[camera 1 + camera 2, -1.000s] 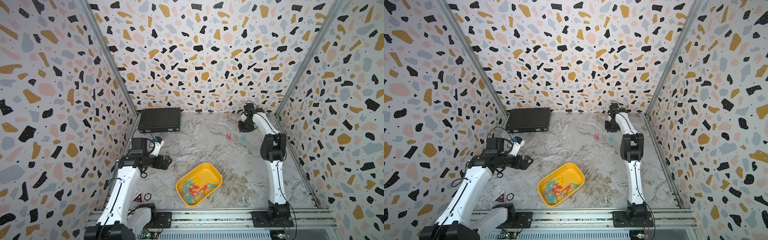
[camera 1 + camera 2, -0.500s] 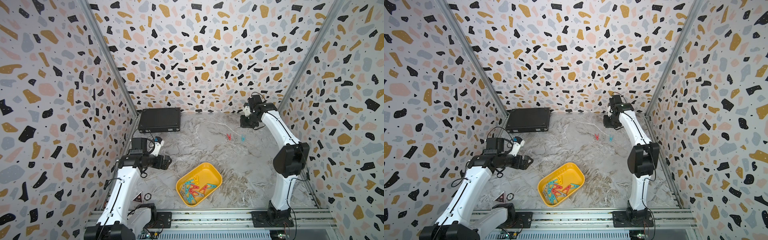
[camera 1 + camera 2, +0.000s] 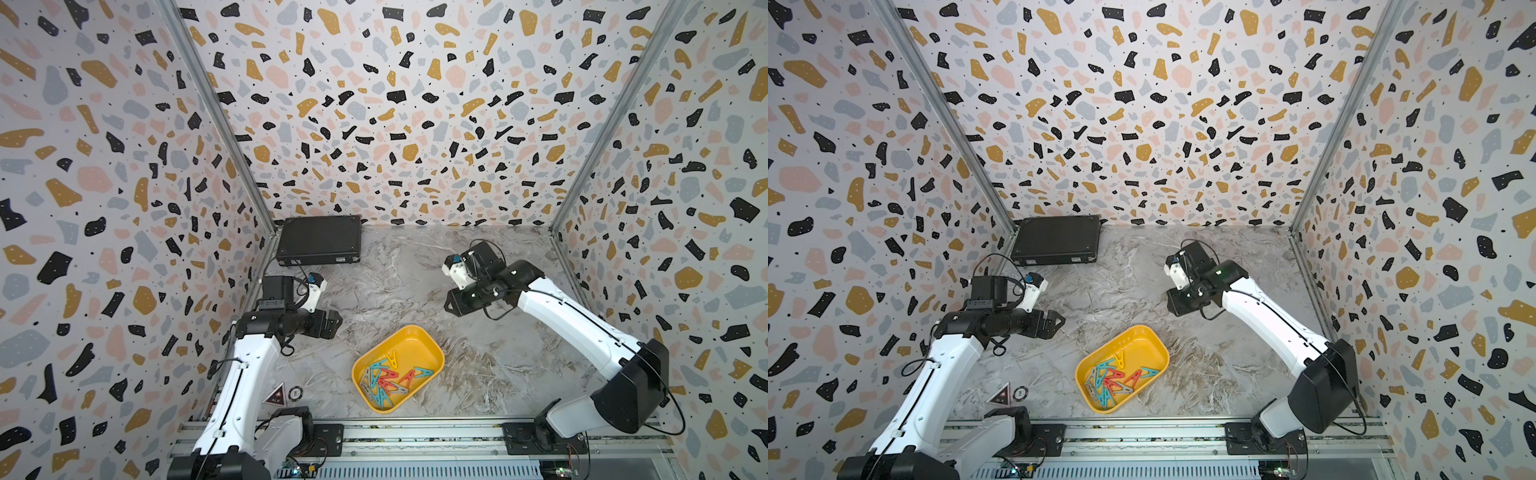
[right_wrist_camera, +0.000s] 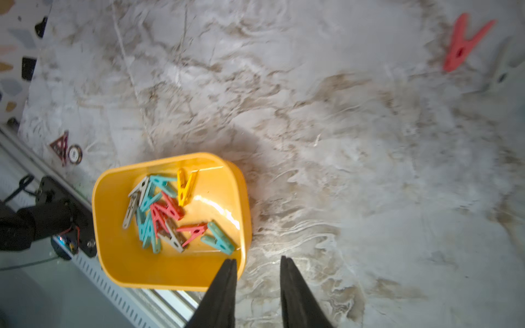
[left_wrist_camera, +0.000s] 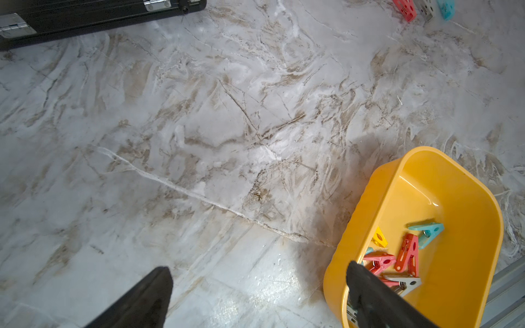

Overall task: Take the clothespins out of the storage box
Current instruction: Pick up the clothespin from the storage box.

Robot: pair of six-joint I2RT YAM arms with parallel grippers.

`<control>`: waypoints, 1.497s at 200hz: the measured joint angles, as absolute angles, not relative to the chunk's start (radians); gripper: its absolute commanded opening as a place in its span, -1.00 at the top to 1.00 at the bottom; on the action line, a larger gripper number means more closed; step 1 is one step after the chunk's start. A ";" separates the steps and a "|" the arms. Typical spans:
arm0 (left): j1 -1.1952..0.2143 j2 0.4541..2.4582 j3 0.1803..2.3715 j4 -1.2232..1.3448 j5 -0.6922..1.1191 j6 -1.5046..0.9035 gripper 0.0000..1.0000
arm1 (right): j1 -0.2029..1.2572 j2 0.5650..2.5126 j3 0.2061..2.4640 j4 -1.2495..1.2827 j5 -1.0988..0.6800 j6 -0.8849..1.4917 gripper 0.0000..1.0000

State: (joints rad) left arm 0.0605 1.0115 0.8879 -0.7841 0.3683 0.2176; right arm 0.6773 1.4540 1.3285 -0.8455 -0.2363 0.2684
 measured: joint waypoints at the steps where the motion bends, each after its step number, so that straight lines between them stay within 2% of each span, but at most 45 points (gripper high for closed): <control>1: 0.060 1.011 0.888 -0.784 0.366 0.218 -1.00 | 0.681 1.452 1.325 -0.844 -0.236 0.269 0.34; 59: 0.060 1.004 0.888 -0.784 0.349 0.214 -1.00 | 0.900 1.457 1.191 -0.695 -0.242 0.326 0.27; 119: 0.060 1.005 0.888 -0.783 0.346 0.213 -1.00 | 1.040 1.665 1.200 -0.578 -0.244 0.352 0.20; 171: 0.060 1.006 0.888 -0.783 0.346 0.213 -1.00 | 1.071 1.808 1.262 -0.556 -0.243 0.349 0.16; 299: 0.060 1.006 0.888 -0.782 0.351 0.214 -0.99 | 1.071 1.960 1.348 -0.561 -0.213 0.336 0.08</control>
